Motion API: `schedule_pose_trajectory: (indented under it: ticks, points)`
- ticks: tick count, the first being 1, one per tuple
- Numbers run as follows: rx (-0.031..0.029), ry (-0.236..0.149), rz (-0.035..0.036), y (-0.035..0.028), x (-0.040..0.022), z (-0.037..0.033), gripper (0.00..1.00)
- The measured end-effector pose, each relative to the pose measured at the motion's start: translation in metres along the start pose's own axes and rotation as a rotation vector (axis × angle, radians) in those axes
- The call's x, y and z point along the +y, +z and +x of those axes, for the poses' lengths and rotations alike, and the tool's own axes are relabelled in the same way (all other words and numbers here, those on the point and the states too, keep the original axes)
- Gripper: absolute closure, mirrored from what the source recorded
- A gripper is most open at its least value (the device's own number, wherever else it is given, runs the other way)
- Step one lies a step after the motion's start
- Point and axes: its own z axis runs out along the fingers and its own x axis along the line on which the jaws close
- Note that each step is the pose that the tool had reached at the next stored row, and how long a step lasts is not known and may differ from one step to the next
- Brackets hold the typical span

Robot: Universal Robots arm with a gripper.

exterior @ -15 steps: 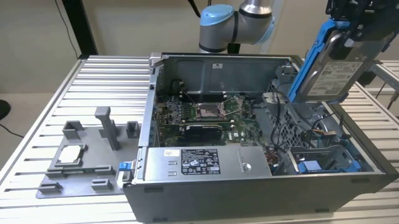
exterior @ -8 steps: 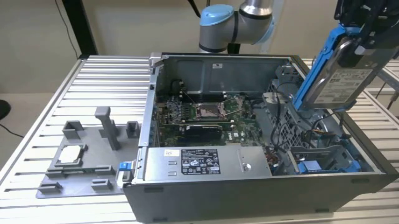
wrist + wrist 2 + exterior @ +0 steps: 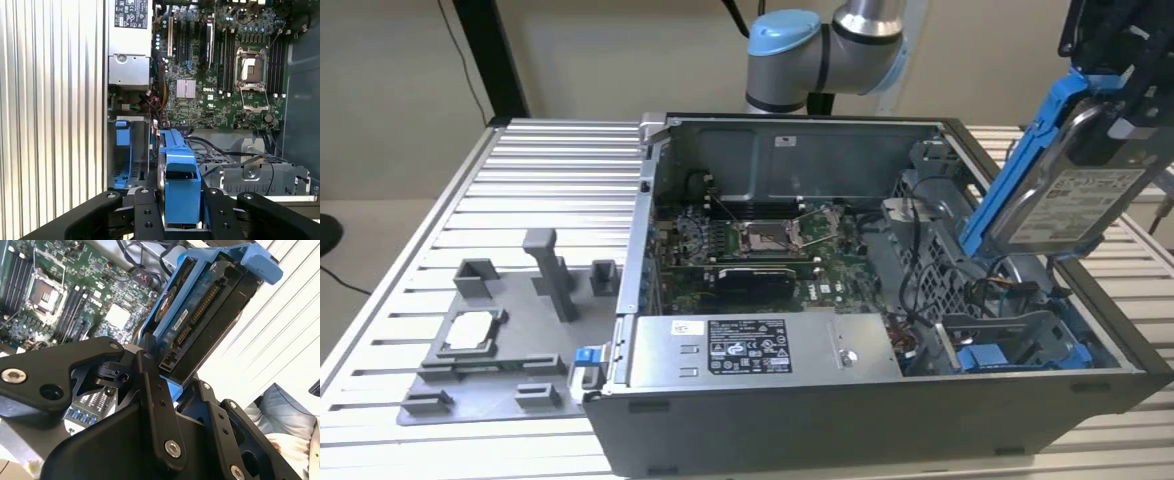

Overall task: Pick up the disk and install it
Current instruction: 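Pick up the disk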

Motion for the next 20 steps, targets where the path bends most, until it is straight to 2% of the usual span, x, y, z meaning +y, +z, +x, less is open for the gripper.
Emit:
schedule_pose_trajectory:
  ticks: [12,14,20]
  points:
    - [0.0000,0.000,-0.0010,-0.0027,-0.0011,0.0387,1.00]
    - [0.0000,0.000,-0.0016,-0.0027,-0.0011,0.0417,1.00]
    - [-0.0001,0.000,-0.0026,0.0024,-0.0012,0.0430,1.00]
